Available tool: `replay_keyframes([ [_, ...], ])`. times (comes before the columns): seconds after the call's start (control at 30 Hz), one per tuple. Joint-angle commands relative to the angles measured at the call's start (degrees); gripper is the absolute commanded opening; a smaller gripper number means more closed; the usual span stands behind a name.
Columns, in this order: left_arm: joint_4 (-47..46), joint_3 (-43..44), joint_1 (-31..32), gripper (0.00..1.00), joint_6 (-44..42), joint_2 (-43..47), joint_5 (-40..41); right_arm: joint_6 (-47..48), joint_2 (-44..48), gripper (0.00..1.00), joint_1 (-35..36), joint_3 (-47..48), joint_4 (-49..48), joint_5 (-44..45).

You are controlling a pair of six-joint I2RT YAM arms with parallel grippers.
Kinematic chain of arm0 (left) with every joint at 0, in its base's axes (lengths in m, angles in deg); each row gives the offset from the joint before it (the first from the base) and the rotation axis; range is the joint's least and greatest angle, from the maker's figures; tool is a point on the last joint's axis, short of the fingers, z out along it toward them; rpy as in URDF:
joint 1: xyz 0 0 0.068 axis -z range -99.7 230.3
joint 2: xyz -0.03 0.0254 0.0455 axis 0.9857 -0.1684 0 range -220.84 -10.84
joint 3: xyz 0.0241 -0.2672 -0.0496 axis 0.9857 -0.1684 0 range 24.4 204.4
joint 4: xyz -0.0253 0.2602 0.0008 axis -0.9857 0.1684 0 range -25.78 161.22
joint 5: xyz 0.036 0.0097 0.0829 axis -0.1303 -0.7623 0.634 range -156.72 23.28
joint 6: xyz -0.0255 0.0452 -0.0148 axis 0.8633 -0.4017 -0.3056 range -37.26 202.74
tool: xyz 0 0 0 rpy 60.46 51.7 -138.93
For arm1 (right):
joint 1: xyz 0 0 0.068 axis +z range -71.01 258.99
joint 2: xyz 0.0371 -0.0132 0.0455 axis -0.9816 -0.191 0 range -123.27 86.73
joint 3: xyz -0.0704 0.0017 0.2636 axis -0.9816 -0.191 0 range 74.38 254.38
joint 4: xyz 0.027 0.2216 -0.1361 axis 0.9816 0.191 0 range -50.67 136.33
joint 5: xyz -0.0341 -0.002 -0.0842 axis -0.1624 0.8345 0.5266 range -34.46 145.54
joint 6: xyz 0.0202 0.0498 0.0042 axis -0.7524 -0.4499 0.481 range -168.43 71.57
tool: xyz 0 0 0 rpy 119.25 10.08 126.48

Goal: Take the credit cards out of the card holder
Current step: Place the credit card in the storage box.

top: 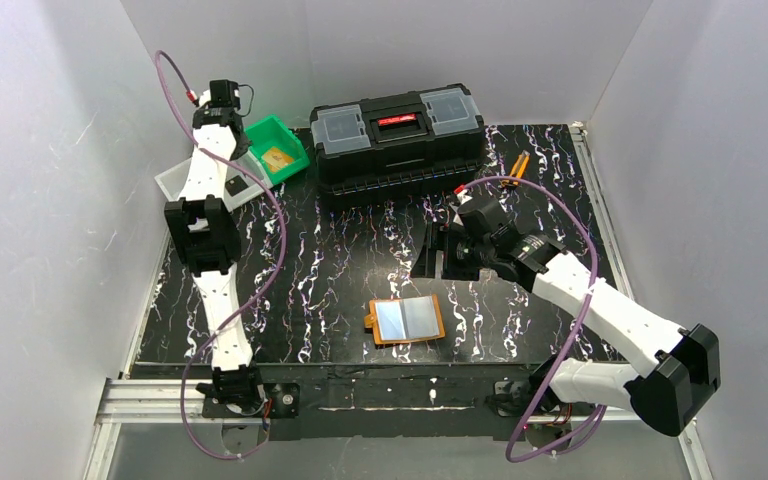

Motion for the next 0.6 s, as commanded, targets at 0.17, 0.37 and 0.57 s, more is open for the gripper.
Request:
replay_keyframes([
  [0.17,-0.85,10.54,-1.04,0.0,-4.03,-8.4,6.07,3.1,-2.27,0.83,-0.46,0.15,-0.01,0.27],
  [0.37,-0.57,9.97,-1.16,0.0,-4.6,-9.55,9.96,3.62,-4.69,0.83,-0.58,0.67,-0.44,-0.84],
  [0.57,0.56,10.03,-1.22,0.0,-5.6,-10.76,11.91,3.64,-6.27,0.83,-0.63,0.79,-1.21,-1.94],
])
